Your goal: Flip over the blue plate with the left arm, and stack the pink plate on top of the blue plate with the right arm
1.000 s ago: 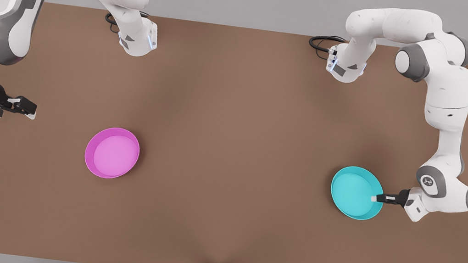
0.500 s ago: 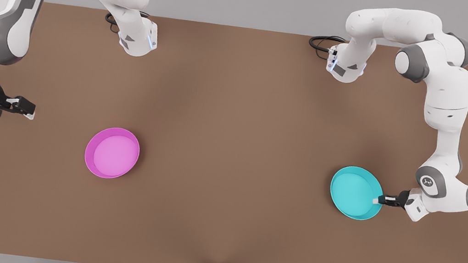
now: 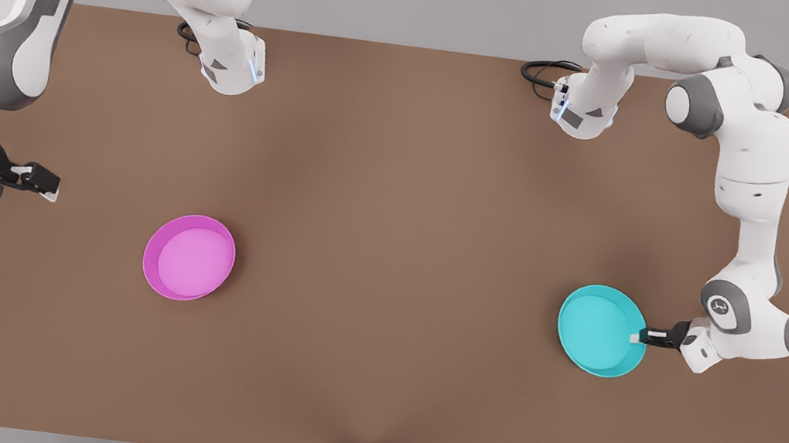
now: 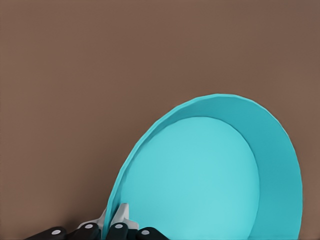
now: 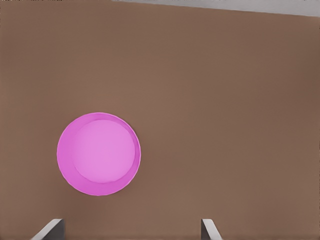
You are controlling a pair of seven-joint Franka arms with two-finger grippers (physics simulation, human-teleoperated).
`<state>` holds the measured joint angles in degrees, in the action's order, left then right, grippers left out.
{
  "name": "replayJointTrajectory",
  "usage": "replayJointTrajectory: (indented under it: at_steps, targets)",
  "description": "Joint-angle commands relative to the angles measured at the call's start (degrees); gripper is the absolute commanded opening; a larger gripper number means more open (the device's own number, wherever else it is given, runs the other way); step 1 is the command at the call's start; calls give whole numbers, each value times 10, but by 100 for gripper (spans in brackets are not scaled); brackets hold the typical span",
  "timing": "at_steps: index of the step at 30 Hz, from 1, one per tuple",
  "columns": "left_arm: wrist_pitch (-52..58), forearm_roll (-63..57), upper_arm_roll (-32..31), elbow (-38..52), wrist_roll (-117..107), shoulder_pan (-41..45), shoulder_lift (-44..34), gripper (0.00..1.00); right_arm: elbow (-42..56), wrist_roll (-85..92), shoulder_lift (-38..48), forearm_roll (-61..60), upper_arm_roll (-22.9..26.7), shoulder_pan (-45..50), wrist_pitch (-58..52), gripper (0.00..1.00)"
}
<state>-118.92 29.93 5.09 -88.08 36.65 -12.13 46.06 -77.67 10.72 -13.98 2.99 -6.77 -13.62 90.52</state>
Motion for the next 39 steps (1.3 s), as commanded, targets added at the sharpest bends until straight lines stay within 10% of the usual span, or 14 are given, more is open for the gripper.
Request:
replayJointTrajectory:
  at_steps: [1, 22, 28, 33, 39]
  targets:
    - [2, 38, 0, 0, 2, 0, 0, 21, 0, 0, 0, 0, 0, 0, 0, 100]
    - [-13, 52, 4, -14, -213, 252, -115, 21, 24, 21, -86, -12, 7, -24, -23, 100]
    - [-30, 50, 8, 5, -366, 343, -128, 21, -247, 25, 36, -86, 75, -2, 139, 100]
    - [-36, 43, 4, 71, -464, 382, -95, 21, -244, 24, -3, -85, 86, -21, 138, 100]
    - [-36, -201, 4, 117, -543, 453, -91, 21, -211, 48, -54, -99, 86, -32, 110, 100]
